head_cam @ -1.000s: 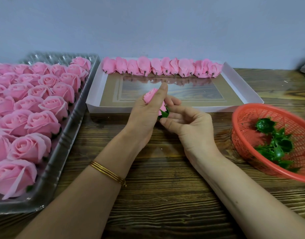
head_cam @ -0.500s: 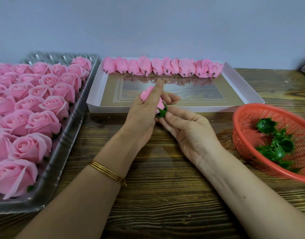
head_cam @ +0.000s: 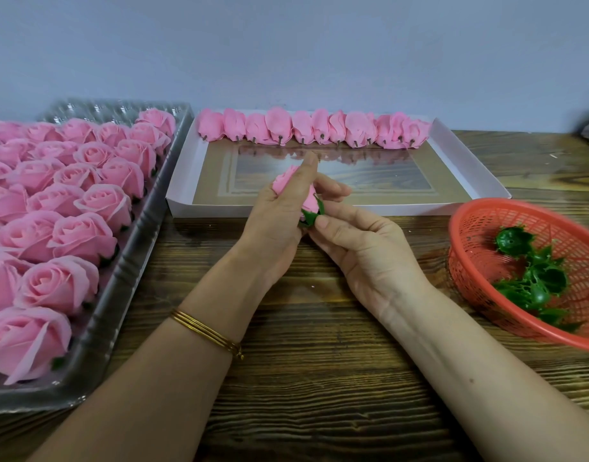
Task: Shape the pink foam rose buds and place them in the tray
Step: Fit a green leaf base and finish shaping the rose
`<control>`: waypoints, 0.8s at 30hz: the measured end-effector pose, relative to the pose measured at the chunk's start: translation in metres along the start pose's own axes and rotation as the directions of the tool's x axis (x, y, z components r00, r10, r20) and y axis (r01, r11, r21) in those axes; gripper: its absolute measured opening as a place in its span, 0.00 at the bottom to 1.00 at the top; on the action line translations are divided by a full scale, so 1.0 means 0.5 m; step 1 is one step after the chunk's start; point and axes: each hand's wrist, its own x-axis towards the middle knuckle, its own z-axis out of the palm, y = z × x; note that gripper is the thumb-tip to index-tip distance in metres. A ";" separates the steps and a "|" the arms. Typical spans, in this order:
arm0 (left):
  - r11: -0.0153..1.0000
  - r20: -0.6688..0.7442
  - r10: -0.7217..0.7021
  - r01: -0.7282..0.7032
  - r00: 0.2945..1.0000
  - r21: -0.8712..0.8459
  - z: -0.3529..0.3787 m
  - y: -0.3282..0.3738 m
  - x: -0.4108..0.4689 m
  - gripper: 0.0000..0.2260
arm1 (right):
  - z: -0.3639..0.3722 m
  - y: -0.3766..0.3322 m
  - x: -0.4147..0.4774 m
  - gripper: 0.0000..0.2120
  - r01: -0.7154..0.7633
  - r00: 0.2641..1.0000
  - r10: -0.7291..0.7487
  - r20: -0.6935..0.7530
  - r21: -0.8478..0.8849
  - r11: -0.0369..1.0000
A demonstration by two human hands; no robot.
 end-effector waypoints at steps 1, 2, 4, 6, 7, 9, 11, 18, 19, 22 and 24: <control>1.000 0.004 -0.002 0.002 1.000 0.003 -0.001 -0.001 0.001 0.18 | 0.000 0.001 0.001 0.19 0.004 1.000 -0.004 0.005 0.002 1.000; 1.000 0.008 -0.003 0.003 1.000 0.010 -0.002 -0.002 0.001 0.18 | 0.000 0.001 0.001 0.20 0.007 1.000 -0.007 0.009 0.002 1.000; 1.000 0.017 -0.008 0.008 1.000 0.024 -0.005 -0.004 0.002 0.18 | 0.000 0.002 0.002 0.20 0.016 1.000 -0.016 0.019 -0.004 1.000; 0.999 0.036 -0.013 0.012 0.999 0.032 -0.007 -0.004 0.002 0.17 | 0.000 0.002 0.002 0.19 0.034 0.999 -0.034 0.026 -0.019 0.999; 0.999 0.046 -0.017 0.016 0.999 0.036 -0.008 -0.004 0.002 0.17 | -0.001 0.002 0.001 0.19 0.045 0.999 -0.044 0.029 -0.029 0.999; 0.999 0.059 -0.023 0.020 0.998 0.047 -0.011 -0.005 0.003 0.18 | -0.002 0.002 0.001 0.17 0.067 0.997 -0.065 0.040 -0.056 0.996; 0.998 0.075 -0.028 0.024 0.997 0.055 -0.013 -0.005 0.004 0.18 | -0.004 0.002 0.000 0.17 0.096 0.995 -0.092 0.042 -0.106 0.990; 0.994 0.085 -0.050 0.040 0.995 0.106 -0.011 -0.003 0.001 0.16 | -0.008 0.003 -0.001 0.17 0.219 0.976 -0.215 0.042 -0.261 0.940; 0.992 0.084 -0.047 0.037 0.995 0.121 -0.009 -0.004 0.000 0.16 | -0.008 0.001 -0.001 0.17 0.240 0.971 -0.235 0.051 -0.278 0.930; 0.990 0.075 -0.039 0.028 0.996 0.141 -0.005 -0.004 -0.002 0.16 | -0.011 0.001 0.000 0.16 0.272 0.962 -0.267 0.059 -0.315 0.909; 0.989 0.069 -0.043 0.032 0.997 0.144 -0.003 -0.005 -0.003 0.16 | -0.012 0.002 0.001 0.17 0.243 0.970 -0.241 0.042 -0.299 0.923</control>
